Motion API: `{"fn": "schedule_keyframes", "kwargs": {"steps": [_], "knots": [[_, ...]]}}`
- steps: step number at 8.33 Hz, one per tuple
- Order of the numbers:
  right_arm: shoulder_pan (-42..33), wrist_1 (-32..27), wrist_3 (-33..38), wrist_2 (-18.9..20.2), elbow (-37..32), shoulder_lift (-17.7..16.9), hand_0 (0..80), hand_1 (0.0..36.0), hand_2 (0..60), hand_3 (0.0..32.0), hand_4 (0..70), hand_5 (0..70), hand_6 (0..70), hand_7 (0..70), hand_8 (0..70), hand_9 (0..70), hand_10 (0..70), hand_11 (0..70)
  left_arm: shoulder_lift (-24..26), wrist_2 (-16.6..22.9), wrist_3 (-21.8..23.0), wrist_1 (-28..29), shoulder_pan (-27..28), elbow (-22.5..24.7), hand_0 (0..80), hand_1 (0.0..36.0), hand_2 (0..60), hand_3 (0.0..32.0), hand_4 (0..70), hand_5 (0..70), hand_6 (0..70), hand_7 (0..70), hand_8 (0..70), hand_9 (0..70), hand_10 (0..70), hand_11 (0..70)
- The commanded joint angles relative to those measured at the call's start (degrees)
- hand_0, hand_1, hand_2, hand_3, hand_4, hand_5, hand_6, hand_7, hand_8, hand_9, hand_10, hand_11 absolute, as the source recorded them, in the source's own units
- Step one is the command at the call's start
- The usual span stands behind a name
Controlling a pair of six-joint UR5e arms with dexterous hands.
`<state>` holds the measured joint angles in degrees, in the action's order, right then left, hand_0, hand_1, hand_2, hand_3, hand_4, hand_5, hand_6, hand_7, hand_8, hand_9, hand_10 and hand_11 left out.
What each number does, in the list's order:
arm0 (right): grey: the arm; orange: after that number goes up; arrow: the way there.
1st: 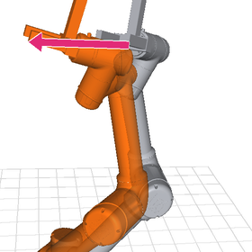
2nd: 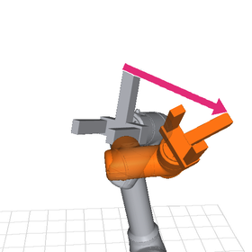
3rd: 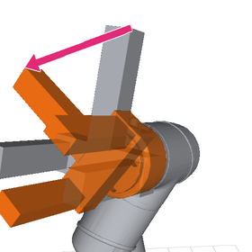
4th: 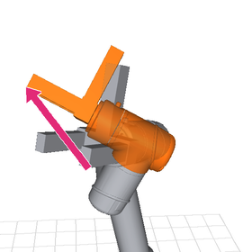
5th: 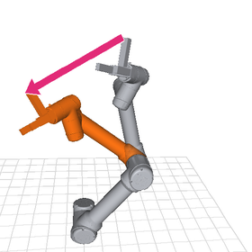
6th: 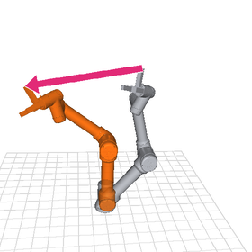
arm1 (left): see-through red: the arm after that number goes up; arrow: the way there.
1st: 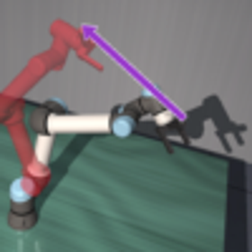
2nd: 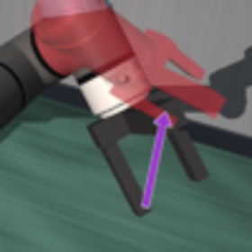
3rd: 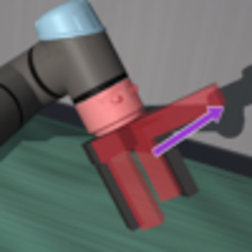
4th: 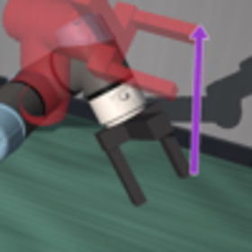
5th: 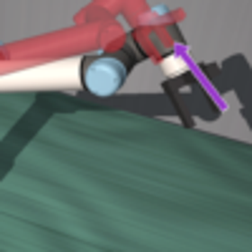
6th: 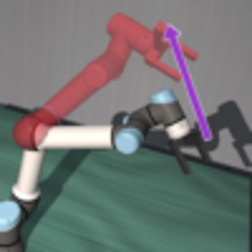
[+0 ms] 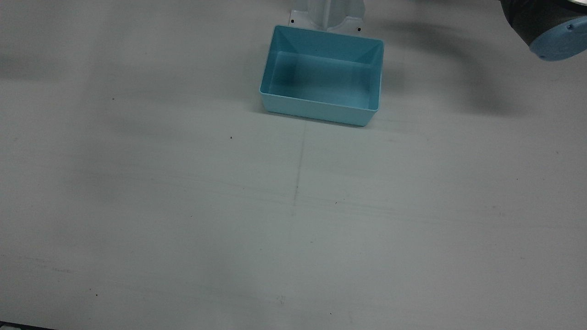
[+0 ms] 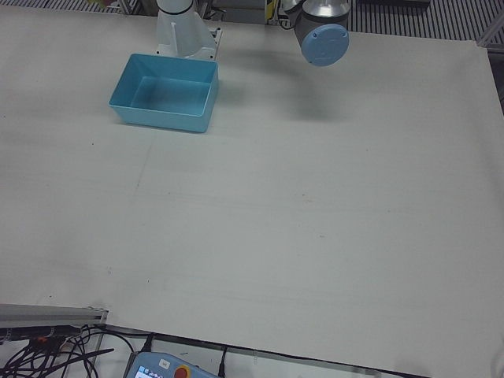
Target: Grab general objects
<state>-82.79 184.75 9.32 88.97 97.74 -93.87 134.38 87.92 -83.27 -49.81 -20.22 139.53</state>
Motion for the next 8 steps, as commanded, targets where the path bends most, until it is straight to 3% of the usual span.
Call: {"fn": "schedule_keyframes", "kwargs": {"steps": [1, 2, 3, 5, 6, 7, 8], "knots": [[0.0, 0.09, 0.0, -0.02, 0.0, 0.0, 0.0, 0.0, 0.0, 0.0, 0.0, 0.0, 0.0, 0.0, 0.0, 0.0, 0.0, 0.0, -0.08, -0.03, 0.04, 0.41, -0.08, -0.14, 51.2, 10.1, 0.0, 0.0, 23.6, 10.5, 15.1, 21.4, 10.2, 13.3, 18.6, 28.2], [0.0, 0.0, 0.0, -0.02, 0.0, 0.0, 0.0, 0.0, 0.0, 0.0, 0.0, 0.0, 0.0, 0.0, 0.0, 0.0, 0.0, 0.0, -0.17, -0.03, 0.04, 0.59, -0.08, -0.22, 49.9, 8.7, 0.0, 0.0, 23.1, 10.7, 14.5, 20.7, 9.6, 12.4, 18.5, 27.9], [0.0, 0.0, 0.0, -0.02, 0.0, 0.0, 0.0, 0.0, 0.0, 0.0, 0.0, 0.0, 0.0, 0.0, 0.0, 0.0, 0.0, 0.0, -0.08, -0.03, 0.04, 0.76, -0.17, -0.4, 50.0, 9.7, 0.0, 0.0, 22.7, 10.5, 14.2, 20.5, 9.2, 11.9, 18.4, 27.9], [0.0, 0.0, 0.0, -0.02, 0.0, 0.0, 0.0, 0.0, 0.0, 0.0, 0.0, 0.0, 0.0, 0.0, 0.0, 0.0, 0.0, 0.0, 0.01, -0.03, 0.91, 0.77, -0.95, -0.84, 43.1, 1.9, 0.0, 0.0, 21.1, 10.6, 14.3, 20.9, 8.3, 11.2, 17.8, 26.2], [0.0, 0.0, 0.0, -0.02, 0.0, 0.0, 0.0, 0.0, 0.0, 0.0, 0.0, 0.0, 0.0, 0.0, 0.0, 0.0, 0.0, 0.0, -0.08, 0.06, 2.57, 0.77, -3.74, -0.84, 41.9, 1.3, 0.0, 0.0, 21.1, 10.5, 14.2, 20.8, 8.1, 11.1, 17.7, 25.9], [0.0, 0.0, 0.0, -0.02, 0.0, 0.0, 0.0, 0.0, 0.0, 0.0, 0.0, 0.0, 0.0, 0.0, 0.0, 0.0, 0.0, 0.0, -1.73, -0.2, 4.41, 2.33, -8.9, -0.84, 42.9, 2.1, 0.0, 0.0, 21.0, 10.8, 14.0, 20.7, 8.1, 11.1, 17.8, 26.1], [0.0, 0.0, 0.0, -0.02, 0.0, 0.0, 0.0, 0.0, 0.0, 0.0, 0.0, 0.0, 0.0, 0.0, 0.0, 0.0, 0.0, 0.0, -5.32, -0.81, 8.17, 5.39, -15.48, -1.27, 51.9, 14.6, 5.3, 0.0, 23.6, 15.2, 15.4, 23.0, 10.0, 13.3, 18.9, 28.9]]}}
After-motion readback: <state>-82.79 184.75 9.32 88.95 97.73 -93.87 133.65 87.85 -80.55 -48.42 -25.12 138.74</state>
